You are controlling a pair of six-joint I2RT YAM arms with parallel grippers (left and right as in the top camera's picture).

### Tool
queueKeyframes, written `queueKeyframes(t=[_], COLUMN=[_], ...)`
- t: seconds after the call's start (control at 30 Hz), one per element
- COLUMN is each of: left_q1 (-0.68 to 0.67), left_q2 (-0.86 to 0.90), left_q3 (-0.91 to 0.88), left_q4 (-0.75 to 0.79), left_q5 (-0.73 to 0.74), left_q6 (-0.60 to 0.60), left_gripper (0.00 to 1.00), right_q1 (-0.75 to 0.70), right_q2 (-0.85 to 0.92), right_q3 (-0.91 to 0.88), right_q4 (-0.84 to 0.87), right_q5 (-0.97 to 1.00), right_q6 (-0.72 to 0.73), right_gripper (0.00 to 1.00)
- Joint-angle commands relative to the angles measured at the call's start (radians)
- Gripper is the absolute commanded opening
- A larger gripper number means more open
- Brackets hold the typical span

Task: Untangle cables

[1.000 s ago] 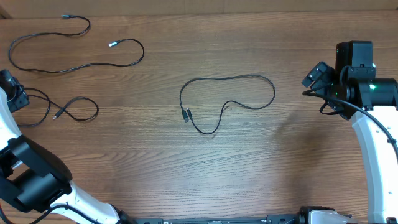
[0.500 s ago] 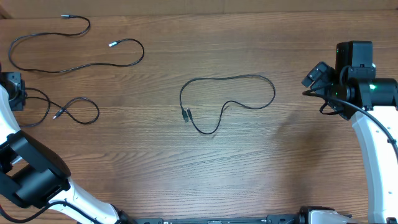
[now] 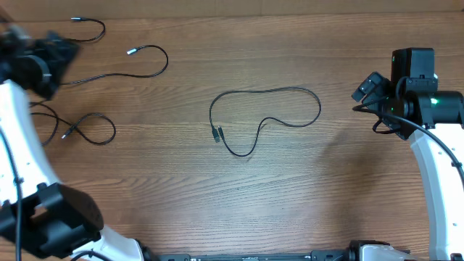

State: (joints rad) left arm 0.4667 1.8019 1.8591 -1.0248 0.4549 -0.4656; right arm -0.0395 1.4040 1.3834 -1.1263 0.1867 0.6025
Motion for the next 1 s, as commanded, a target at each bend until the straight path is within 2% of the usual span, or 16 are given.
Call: queueKeyframes(t=[0.0, 0.17, 0.33, 0.4, 0.67, 0.87, 0.97], left_q1=[-0.161, -0.327, -0.492, -0.542, -0.674, -0.721, -0.745], left_q2=[0.027, 0.027, 0.031, 0.035, 0.107, 0.175, 0.206], left_q3=[-0.002, -0.005, -0.005, -0.005, -0.005, -0.006, -0.006], left_q4=[-0.069, -0.063, -0.060, -0.059, -0.048, -0.048, -0.044], left_q5=[0.110, 0.070, -0.199, -0.245, -0.249, -0.118, -0.114], left_q6=[0.240, 0.303, 0.302, 0.301, 0.306, 0.392, 0.396], left_gripper=[1.00, 0.99, 1.00, 1.00, 1.00, 1.00, 1.00], right_q1=[-0.002, -0.002, -0.002, -0.002, -0.002, -0.002, -0.002], right_q2=[0.000, 0.000, 0.000, 0.000, 0.000, 0.000, 0.000], right_q3=[-0.004, -0.004, -0.004, -0.004, -0.004, -0.004, -0.004], right_q4=[0.002, 0.002, 0.002, 0.002, 0.002, 0.002, 0.002], right_q5=[0.002, 0.002, 0.002, 0.002, 0.002, 0.002, 0.002], right_q6=[0.000, 0.000, 0.000, 0.000, 0.000, 0.000, 0.000], right_gripper=[1.00, 1.00, 1.00, 1.00, 1.00, 1.00, 1.00])
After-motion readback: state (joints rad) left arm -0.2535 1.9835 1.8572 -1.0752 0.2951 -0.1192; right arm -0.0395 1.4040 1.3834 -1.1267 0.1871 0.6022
